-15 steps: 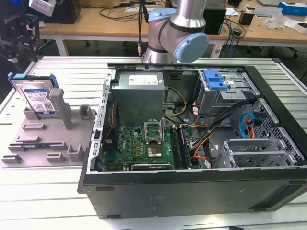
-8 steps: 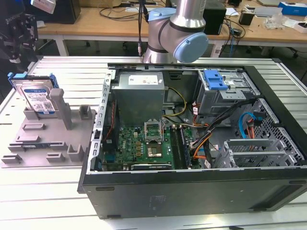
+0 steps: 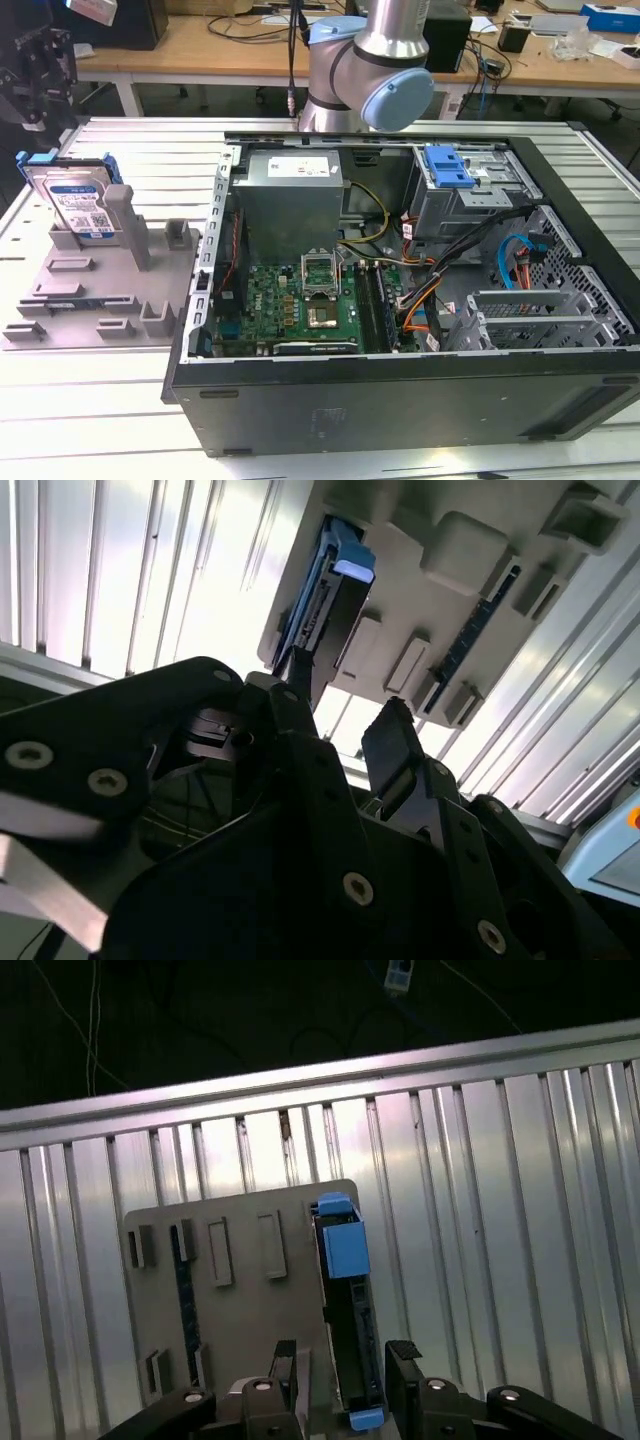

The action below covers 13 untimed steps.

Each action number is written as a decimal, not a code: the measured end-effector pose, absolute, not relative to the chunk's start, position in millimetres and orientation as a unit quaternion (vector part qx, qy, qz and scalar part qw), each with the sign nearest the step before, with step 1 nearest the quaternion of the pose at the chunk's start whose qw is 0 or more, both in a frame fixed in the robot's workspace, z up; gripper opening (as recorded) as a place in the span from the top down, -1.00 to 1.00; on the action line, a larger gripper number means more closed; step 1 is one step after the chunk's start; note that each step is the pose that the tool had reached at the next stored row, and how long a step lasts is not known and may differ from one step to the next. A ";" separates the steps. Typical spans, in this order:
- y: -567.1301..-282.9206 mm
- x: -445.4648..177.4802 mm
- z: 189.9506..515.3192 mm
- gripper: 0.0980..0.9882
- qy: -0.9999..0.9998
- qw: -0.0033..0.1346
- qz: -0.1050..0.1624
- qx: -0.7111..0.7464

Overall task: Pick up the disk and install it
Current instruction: 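Pick up the disk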

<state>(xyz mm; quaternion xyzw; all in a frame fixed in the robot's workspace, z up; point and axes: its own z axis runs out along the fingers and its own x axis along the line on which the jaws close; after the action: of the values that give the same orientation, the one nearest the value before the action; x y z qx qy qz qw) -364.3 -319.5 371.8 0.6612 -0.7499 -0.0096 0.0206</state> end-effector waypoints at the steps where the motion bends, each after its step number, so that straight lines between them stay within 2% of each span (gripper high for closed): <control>1: -318.9 -365.0 371.8 0.14 -0.748 0.021 -0.009 0.663; 7: -316.6 -366.9 369.6 0.14 -0.733 0.020 -0.008 0.680; 13: -316.1 -371.0 368.3 0.14 -0.728 0.007 0.004 0.685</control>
<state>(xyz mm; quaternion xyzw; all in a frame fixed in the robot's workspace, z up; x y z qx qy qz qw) -371.0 -316.1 368.3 0.6852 -0.7283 0.0037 0.0073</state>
